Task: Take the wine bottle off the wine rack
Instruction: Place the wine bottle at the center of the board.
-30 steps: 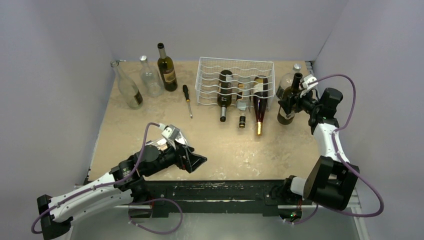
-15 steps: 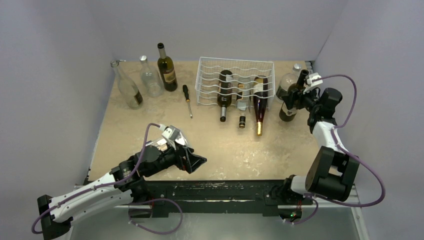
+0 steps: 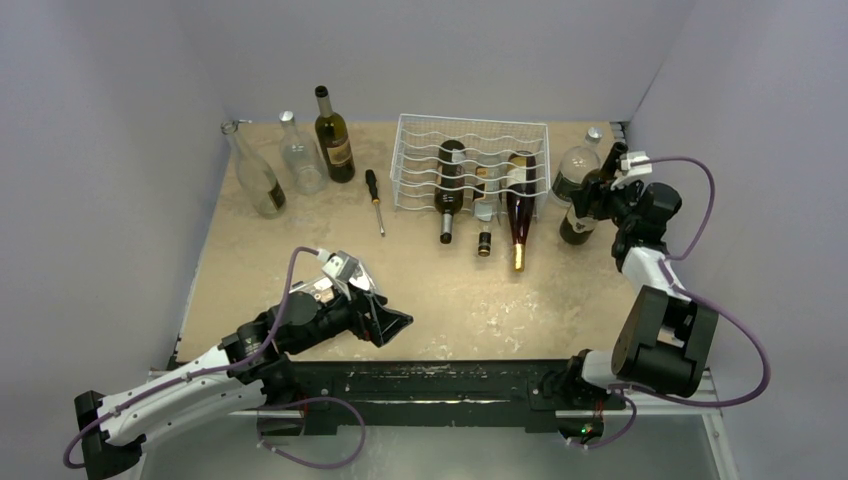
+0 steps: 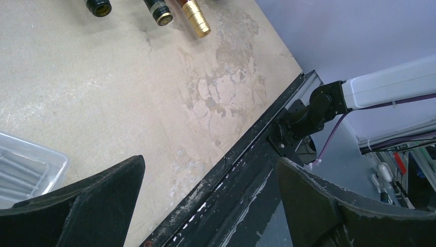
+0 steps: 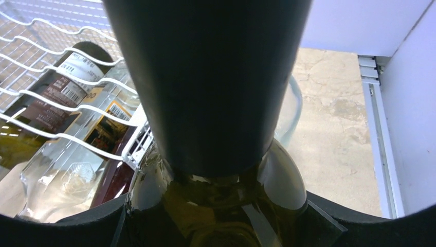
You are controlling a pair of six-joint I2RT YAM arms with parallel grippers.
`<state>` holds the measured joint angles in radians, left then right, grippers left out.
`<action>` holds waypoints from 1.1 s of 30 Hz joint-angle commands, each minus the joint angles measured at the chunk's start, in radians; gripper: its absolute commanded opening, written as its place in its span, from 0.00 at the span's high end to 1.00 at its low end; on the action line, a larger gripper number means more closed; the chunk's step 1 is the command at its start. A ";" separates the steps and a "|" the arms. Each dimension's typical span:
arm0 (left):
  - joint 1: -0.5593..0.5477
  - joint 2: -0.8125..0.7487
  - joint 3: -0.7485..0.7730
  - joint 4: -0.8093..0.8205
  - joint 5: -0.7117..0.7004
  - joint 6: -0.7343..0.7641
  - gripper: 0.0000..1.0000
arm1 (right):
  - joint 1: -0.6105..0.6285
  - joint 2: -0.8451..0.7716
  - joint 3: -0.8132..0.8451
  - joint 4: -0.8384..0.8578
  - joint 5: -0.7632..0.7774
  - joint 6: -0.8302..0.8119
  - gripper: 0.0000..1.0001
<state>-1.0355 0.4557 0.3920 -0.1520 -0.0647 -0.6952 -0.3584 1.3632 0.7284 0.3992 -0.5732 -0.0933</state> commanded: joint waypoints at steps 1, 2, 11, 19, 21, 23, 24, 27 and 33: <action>-0.001 -0.005 -0.012 0.025 -0.017 -0.008 0.00 | -0.005 -0.016 0.005 0.203 0.069 0.060 0.74; -0.001 -0.005 -0.014 0.026 -0.017 -0.008 0.00 | -0.005 -0.010 0.002 0.215 0.078 0.072 0.74; -0.001 -0.009 -0.020 0.027 -0.020 -0.014 0.00 | -0.005 0.033 0.006 0.251 0.143 0.141 0.73; -0.002 -0.008 -0.025 0.034 -0.023 -0.017 0.00 | -0.005 0.053 -0.009 0.292 0.189 0.158 0.70; -0.001 -0.008 -0.025 0.033 -0.022 -0.017 0.00 | -0.005 0.057 -0.011 0.296 0.188 0.154 0.69; -0.002 -0.008 -0.027 0.035 -0.023 -0.018 0.00 | -0.005 0.061 -0.015 0.301 0.186 0.153 0.66; -0.001 -0.008 -0.027 0.036 -0.022 -0.018 0.00 | -0.005 0.062 -0.015 0.302 0.184 0.152 0.65; -0.001 -0.009 -0.030 0.040 -0.020 -0.023 0.00 | -0.005 0.067 -0.017 0.302 0.179 0.150 0.58; -0.001 -0.009 -0.037 0.045 -0.017 -0.029 0.00 | -0.004 0.075 -0.017 0.299 0.174 0.148 0.45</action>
<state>-1.0355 0.4541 0.3614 -0.1440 -0.0757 -0.7078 -0.3603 1.4574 0.6956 0.5541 -0.4023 0.0452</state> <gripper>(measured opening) 0.998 0.787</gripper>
